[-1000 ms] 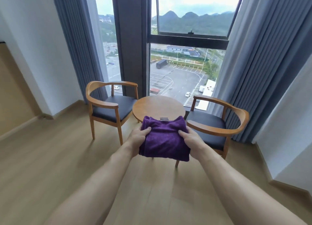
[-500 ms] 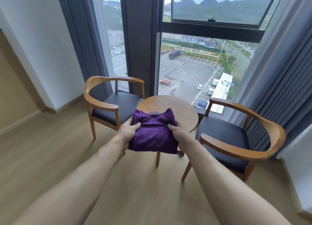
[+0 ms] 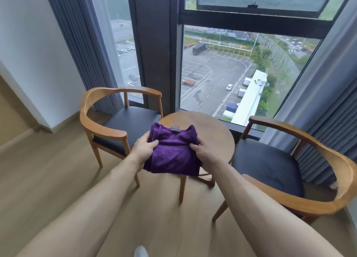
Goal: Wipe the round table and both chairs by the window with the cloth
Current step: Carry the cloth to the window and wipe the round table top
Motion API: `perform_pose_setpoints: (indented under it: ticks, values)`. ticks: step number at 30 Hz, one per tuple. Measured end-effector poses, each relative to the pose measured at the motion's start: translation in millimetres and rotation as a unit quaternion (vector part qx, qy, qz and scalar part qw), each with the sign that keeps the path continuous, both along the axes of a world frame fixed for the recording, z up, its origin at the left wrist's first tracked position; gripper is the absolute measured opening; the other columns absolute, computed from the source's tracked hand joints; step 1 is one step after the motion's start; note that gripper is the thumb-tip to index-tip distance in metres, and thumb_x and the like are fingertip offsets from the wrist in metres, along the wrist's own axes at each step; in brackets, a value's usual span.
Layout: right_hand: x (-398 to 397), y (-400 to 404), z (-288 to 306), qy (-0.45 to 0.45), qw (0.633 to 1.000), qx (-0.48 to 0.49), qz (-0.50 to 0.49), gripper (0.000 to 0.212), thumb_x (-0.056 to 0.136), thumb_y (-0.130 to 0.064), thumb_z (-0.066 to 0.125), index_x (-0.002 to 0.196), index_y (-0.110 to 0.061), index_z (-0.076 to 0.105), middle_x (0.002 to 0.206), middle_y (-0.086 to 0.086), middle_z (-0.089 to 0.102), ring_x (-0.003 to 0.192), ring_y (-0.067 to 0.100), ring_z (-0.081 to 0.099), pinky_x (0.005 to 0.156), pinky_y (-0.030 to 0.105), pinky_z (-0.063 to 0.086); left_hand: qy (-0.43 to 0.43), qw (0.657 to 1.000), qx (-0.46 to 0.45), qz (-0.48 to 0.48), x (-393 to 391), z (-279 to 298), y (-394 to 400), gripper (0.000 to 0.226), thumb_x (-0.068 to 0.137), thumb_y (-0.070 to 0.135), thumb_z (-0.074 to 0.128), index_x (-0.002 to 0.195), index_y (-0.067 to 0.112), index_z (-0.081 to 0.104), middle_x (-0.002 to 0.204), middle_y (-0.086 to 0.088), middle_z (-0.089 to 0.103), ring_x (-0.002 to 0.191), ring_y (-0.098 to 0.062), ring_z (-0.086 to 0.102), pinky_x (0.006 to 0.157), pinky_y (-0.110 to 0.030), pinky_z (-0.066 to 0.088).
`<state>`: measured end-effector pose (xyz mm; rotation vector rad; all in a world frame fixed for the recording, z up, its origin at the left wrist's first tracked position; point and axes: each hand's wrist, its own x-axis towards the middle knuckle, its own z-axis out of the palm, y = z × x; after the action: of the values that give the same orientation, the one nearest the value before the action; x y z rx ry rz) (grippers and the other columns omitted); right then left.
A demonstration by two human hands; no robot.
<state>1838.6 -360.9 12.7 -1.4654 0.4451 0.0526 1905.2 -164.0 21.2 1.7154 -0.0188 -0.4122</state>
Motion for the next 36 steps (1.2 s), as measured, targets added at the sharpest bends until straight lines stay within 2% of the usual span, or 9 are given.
perform_pose_setpoints:
  ticks: [3, 9, 14, 19, 23, 25, 29, 32, 36]
  values:
    - [36, -12, -6, 0.005, 1.0, -0.002, -0.019, 0.032, 0.098, -0.005, 0.044, 0.107, -0.032, 0.06, 0.116, 0.004, 0.065, 0.105, 0.023, 0.062, 0.098, 0.04, 0.051, 0.003, 1.0, -0.011, -0.025, 42, -8, -14, 0.043, 0.101, 0.019, 0.054, 0.141, 0.035, 0.051, 0.123, 0.005, 0.064, 0.109, -0.018, 0.064, 0.084, -0.034, 0.059]
    - [105, -36, -9, 0.027, 0.997, -0.008, -0.078, 0.035, 0.097, -0.007, 0.047, 0.123, -0.028, 0.058, 0.121, 0.007, 0.065, 0.112, 0.031, 0.062, 0.097, 0.051, 0.051, 0.011, 0.996, -0.032, -0.079, 145, -20, -49, 0.042, 0.101, 0.019, 0.056, 0.139, 0.036, 0.053, 0.126, 0.003, 0.064, 0.108, -0.017, 0.065, 0.075, -0.027, 0.058]
    - [145, -57, -15, 0.042, 0.989, -0.017, -0.138, 0.036, 0.096, -0.006, 0.048, 0.118, -0.031, 0.059, 0.124, 0.006, 0.064, 0.114, 0.033, 0.062, 0.098, 0.057, 0.049, -0.006, 0.992, -0.021, -0.126, 208, -36, -85, 0.042, 0.1, 0.013, 0.055, 0.133, 0.039, 0.057, 0.125, 0.004, 0.066, 0.112, -0.017, 0.064, 0.099, -0.04, 0.052]
    - [176, -83, -34, 0.075, 0.985, -0.027, -0.151, 0.048, 0.091, 0.005, 0.047, 0.125, -0.028, 0.056, 0.124, 0.008, 0.064, 0.113, 0.034, 0.062, 0.099, 0.057, 0.048, 0.011, 0.985, 0.028, -0.172, 247, -66, -113, 0.041, 0.1, 0.022, 0.056, 0.138, 0.037, 0.052, 0.132, 0.0, 0.062, 0.118, -0.025, 0.06, 0.104, -0.05, 0.048]
    - [204, -100, -64, 0.111, 0.983, -0.064, -0.132, 0.056, 0.088, 0.01, 0.048, 0.128, -0.029, 0.053, 0.11, 0.003, 0.066, 0.107, 0.032, 0.064, 0.094, 0.054, 0.052, -0.013, 0.984, 0.062, -0.164, 271, -98, -132, 0.041, 0.099, 0.024, 0.056, 0.137, 0.037, 0.053, 0.121, 0.009, 0.062, 0.116, -0.019, 0.057, 0.102, -0.038, 0.046]
    - [219, -109, -86, 0.118, 0.981, -0.078, -0.129, 0.061, 0.088, 0.01, 0.049, 0.136, -0.027, 0.05, 0.113, 0.002, 0.066, 0.106, 0.029, 0.065, 0.091, 0.05, 0.055, -0.027, 0.983, 0.084, -0.162, 282, -116, -140, 0.04, 0.099, 0.026, 0.055, 0.138, 0.037, 0.053, 0.12, 0.009, 0.062, 0.116, -0.018, 0.056, 0.099, -0.035, 0.046]
    - [257, -134, -138, 0.123, 0.978, -0.119, -0.117, 0.062, 0.086, 0.003, 0.053, 0.138, -0.03, 0.05, 0.119, -0.001, 0.067, 0.105, 0.018, 0.065, 0.091, 0.043, 0.056, -0.058, 0.98, 0.119, -0.149, 313, -161, -163, 0.04, 0.099, 0.027, 0.055, 0.139, 0.031, 0.054, 0.129, 0.003, 0.063, 0.118, -0.02, 0.057, 0.103, -0.038, 0.045]
    - [285, -157, -179, 0.142, 0.971, -0.157, -0.114, 0.06, 0.084, -0.007, 0.058, 0.137, -0.033, 0.05, 0.112, -0.005, 0.068, 0.102, 0.015, 0.064, 0.089, 0.036, 0.055, -0.083, 0.979, 0.15, -0.11, 341, -199, -184, 0.04, 0.097, 0.028, 0.058, 0.136, 0.032, 0.054, 0.124, 0.003, 0.064, 0.115, -0.021, 0.059, 0.101, -0.037, 0.046]
    - [302, -184, -234, 0.207, 0.935, -0.277, -0.082, 0.065, 0.085, -0.018, 0.063, 0.143, -0.035, 0.039, 0.128, 0.0, 0.056, 0.117, 0.024, 0.058, 0.098, 0.042, 0.048, -0.12, 0.943, 0.301, -0.076, 364, -259, -203, 0.052, 0.093, 0.03, 0.063, 0.142, 0.029, 0.046, 0.137, -0.003, 0.053, 0.122, -0.028, 0.055, 0.103, -0.042, 0.045]
